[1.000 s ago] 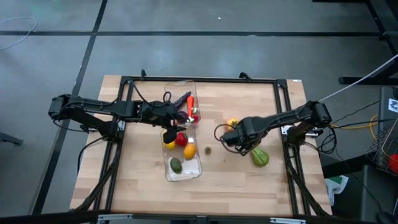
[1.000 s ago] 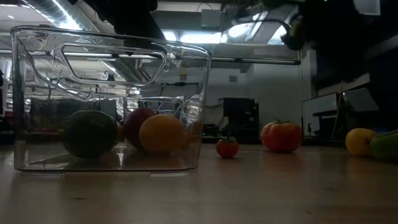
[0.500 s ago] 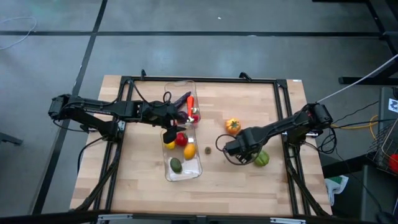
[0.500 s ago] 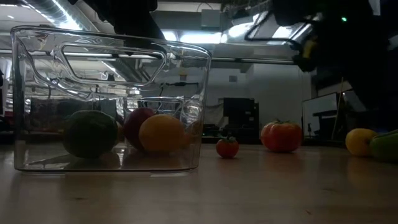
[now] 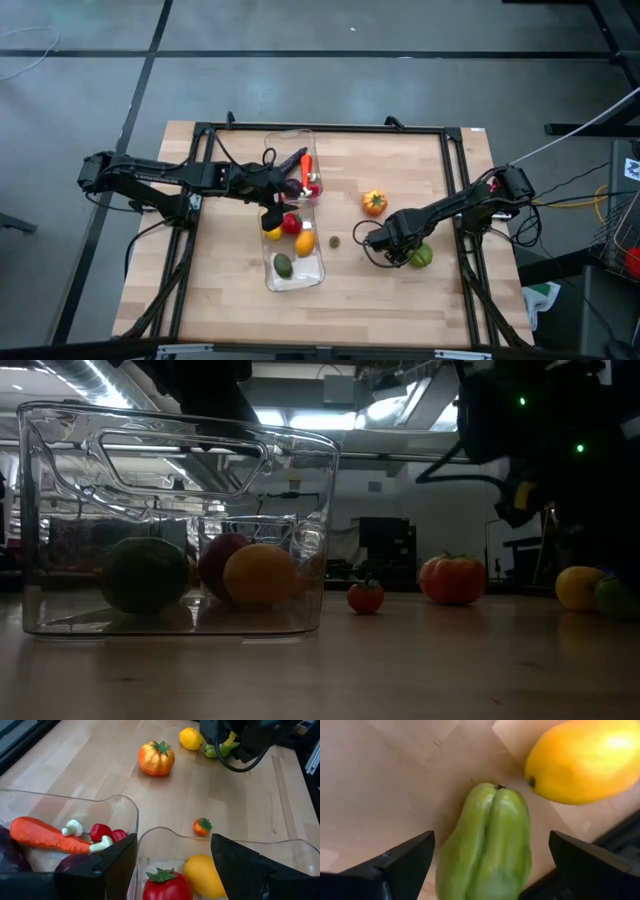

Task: Sort produce into baskets
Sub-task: Put the green chayote into the top transparent bin

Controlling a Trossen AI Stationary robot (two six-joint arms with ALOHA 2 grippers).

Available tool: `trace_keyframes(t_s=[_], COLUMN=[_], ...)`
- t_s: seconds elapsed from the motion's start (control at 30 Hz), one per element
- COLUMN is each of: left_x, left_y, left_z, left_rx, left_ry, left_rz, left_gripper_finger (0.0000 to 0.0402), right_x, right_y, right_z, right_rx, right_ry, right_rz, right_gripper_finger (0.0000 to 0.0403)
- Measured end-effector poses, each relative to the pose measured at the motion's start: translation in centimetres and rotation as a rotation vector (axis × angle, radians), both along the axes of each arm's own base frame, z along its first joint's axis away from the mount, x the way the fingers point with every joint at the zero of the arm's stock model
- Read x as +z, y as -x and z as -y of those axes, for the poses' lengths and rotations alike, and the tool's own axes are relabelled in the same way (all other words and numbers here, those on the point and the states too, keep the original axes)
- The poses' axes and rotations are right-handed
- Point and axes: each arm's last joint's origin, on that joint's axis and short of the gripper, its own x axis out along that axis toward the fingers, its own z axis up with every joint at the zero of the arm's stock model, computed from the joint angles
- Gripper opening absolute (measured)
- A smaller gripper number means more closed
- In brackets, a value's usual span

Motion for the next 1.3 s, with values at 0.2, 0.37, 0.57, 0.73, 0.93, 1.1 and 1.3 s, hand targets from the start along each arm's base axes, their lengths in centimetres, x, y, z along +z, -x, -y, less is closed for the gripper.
trace_keyframes(t_s=[0.2, 0.37, 0.57, 0.73, 0.93, 1.1, 1.3], left_x=[0.0, 0.0, 0.0, 0.0, 0.0, 0.0, 0.0], left_y=[0.0, 0.0, 0.0, 0.0, 0.0, 0.0, 0.0], left_z=[0.0, 0.0, 0.0, 0.0, 0.0, 0.0, 0.0], left_rx=[0.000, 0.000, 0.003, 0.004, 0.001, 0.003, 0.003], left_ry=[0.000, 0.000, 0.003, 0.005, 0.002, 0.004, 0.004], left_rz=[0.000, 0.000, 0.000, 0.001, 0.000, 0.000, 0.000], left_gripper_finger=[0.0250, 0.0250, 0.0250, 0.0250, 0.0250, 0.0250, 0.0250], right_x=[-1.4, -1.5, -1.5, -1.5, -1.6, -1.6, -1.6], right_y=[0.5, 0.6, 0.6, 0.6, 0.3, 0.3, 0.3], right_z=[0.1, 0.2, 0.3, 0.3, 0.3, 0.3, 0.3], right_rx=[-0.001, 0.026, 0.039, 0.043, 0.064, 0.070, 0.071], right_ry=[-0.018, -0.007, 0.022, 0.038, 0.026, 0.024, 0.024], right_rz=[0.018, 0.016, 0.026, 0.032, 0.057, 0.061, 0.060], right_gripper_finger=[0.0386, 0.0386, 0.0386, 0.0386, 0.0386, 0.0386, 0.0386])
